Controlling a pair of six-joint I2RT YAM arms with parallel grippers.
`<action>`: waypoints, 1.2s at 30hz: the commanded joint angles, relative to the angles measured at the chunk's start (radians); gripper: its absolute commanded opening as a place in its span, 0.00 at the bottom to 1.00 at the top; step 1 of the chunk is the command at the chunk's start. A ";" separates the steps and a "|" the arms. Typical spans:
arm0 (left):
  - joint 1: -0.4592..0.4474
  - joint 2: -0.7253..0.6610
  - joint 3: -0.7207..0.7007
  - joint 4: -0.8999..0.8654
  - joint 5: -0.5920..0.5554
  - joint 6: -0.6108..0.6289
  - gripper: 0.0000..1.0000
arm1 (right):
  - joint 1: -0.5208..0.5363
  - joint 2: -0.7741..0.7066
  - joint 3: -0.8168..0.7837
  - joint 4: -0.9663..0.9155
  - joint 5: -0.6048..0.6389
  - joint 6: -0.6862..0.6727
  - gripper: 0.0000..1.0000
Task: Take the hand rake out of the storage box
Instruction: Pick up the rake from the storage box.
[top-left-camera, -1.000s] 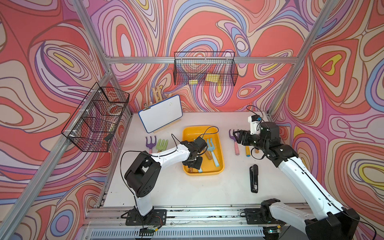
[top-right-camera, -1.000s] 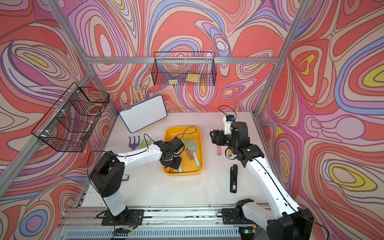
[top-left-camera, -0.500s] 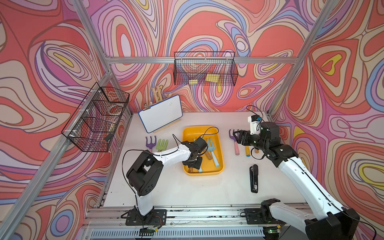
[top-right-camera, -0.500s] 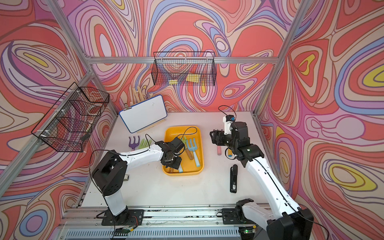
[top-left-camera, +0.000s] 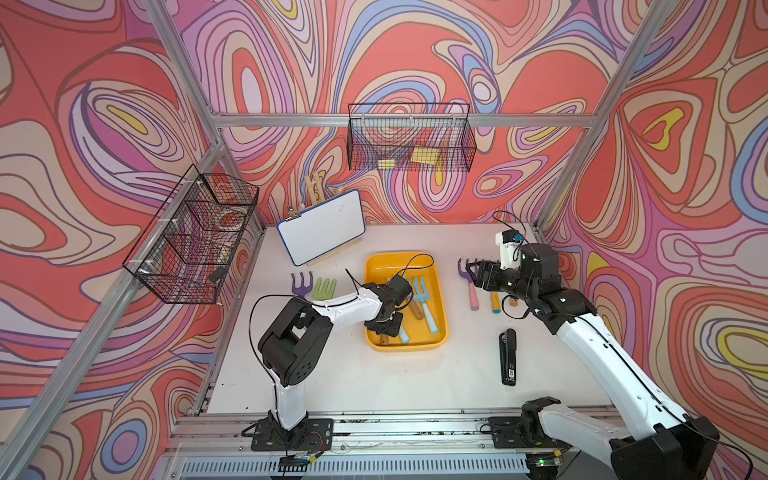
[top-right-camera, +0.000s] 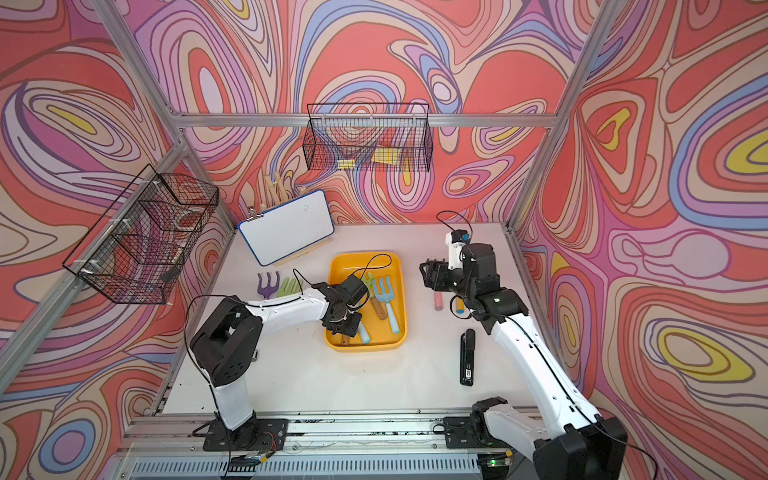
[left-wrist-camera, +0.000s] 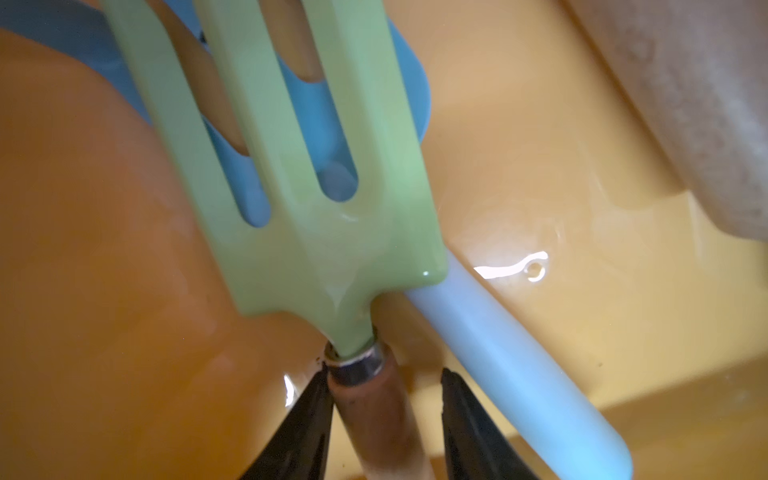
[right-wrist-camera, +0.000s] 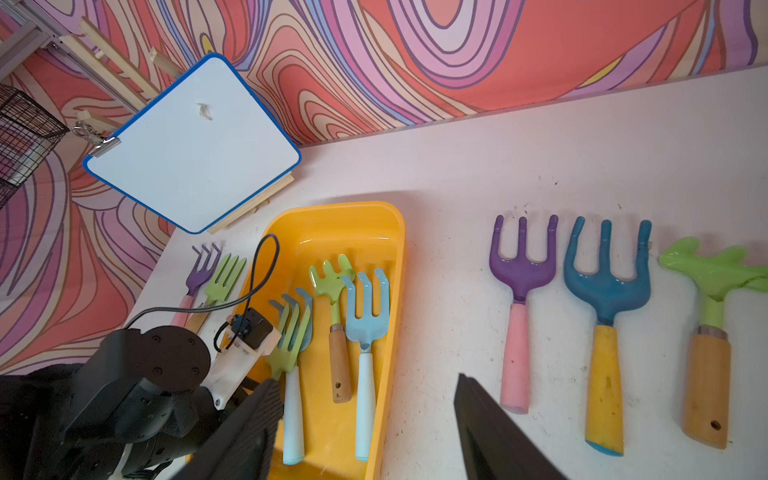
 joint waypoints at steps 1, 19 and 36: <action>0.008 0.009 -0.013 -0.001 -0.007 0.015 0.35 | -0.004 -0.010 -0.012 -0.003 -0.009 0.003 0.71; 0.008 -0.145 0.040 -0.069 -0.045 0.040 0.14 | -0.003 -0.011 -0.012 -0.002 -0.009 0.005 0.69; -0.009 -0.221 0.121 -0.125 -0.072 0.068 0.13 | -0.001 -0.014 -0.015 0.001 -0.021 0.007 0.68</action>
